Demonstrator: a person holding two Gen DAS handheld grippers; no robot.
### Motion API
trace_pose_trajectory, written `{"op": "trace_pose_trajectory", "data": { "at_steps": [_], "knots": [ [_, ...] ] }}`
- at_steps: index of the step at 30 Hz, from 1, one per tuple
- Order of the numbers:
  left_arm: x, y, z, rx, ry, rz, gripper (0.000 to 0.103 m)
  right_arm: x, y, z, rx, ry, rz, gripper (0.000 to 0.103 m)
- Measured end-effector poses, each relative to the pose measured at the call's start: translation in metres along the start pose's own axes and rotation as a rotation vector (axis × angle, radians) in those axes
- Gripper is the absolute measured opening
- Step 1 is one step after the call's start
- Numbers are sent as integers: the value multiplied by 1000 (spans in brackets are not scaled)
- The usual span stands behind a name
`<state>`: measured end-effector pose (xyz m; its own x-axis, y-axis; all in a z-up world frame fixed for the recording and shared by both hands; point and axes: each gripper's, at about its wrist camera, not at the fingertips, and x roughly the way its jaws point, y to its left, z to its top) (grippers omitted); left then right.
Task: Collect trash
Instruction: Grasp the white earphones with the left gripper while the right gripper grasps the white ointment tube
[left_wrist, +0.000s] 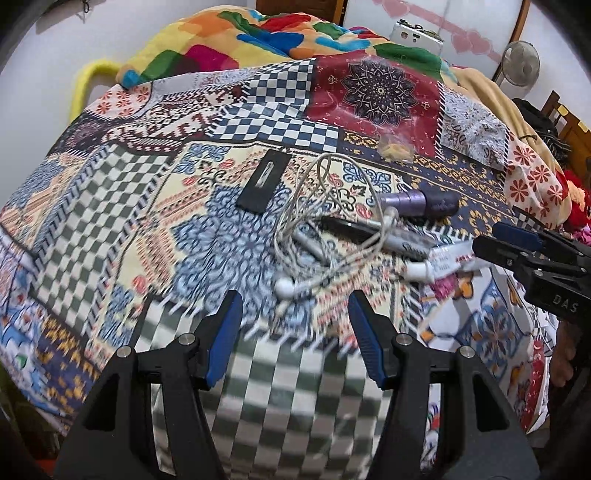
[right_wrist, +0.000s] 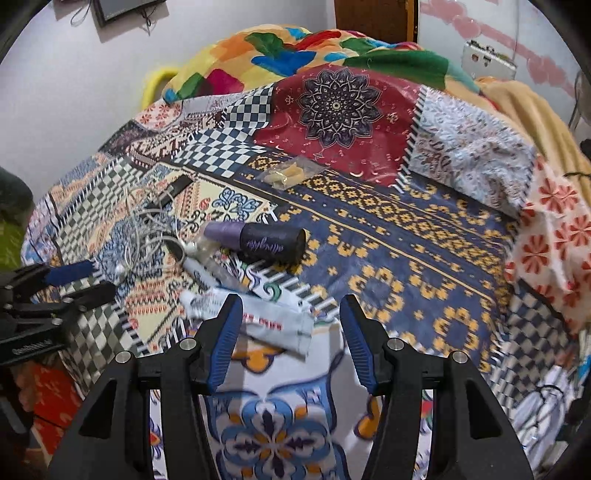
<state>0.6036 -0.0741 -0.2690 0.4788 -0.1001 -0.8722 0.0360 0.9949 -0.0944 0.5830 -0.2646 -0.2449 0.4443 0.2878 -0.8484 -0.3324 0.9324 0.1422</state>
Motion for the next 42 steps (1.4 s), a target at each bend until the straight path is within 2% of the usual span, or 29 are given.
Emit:
{"op": "trace_pose_trajectory", "data": {
  "at_steps": [5,8,9,11,12,14,17,25,31,39,41,42],
  "knots": [
    [16,-2,7,15,-5,-6,58,12,-3,-3,28,21,81,51],
    [22,-3,8,23,-14,-21,56,17,-1,-8,30,34,98,51],
    [23,-4,8,24,-19,-25,51,17,0,-9,29,33,103,45],
    [24,-6,7,35,-28,-10,33,16,1,-10,33,25,107,40],
    [24,-6,7,38,-28,-6,30,14,1,-11,39,14,108,36],
    [23,-4,6,28,-18,-16,13,11,-1,-11,54,1,123,29],
    [16,-1,2,9,-16,-17,12,2,-2,-10,69,-10,154,18],
    [-20,6,-24,-29,-36,-7,11,-23,22,-24,4,-7,182,7],
    [-35,8,-51,-47,-7,0,11,-31,46,-41,-38,9,177,3],
    [-58,11,-66,-64,-23,-7,11,-30,58,-43,-28,40,154,3],
    [-64,12,-67,-64,-35,-4,11,-30,56,-41,-28,42,137,13],
    [-66,13,-67,-65,-38,-5,11,-29,55,-38,-28,44,123,31]
  ]
}}
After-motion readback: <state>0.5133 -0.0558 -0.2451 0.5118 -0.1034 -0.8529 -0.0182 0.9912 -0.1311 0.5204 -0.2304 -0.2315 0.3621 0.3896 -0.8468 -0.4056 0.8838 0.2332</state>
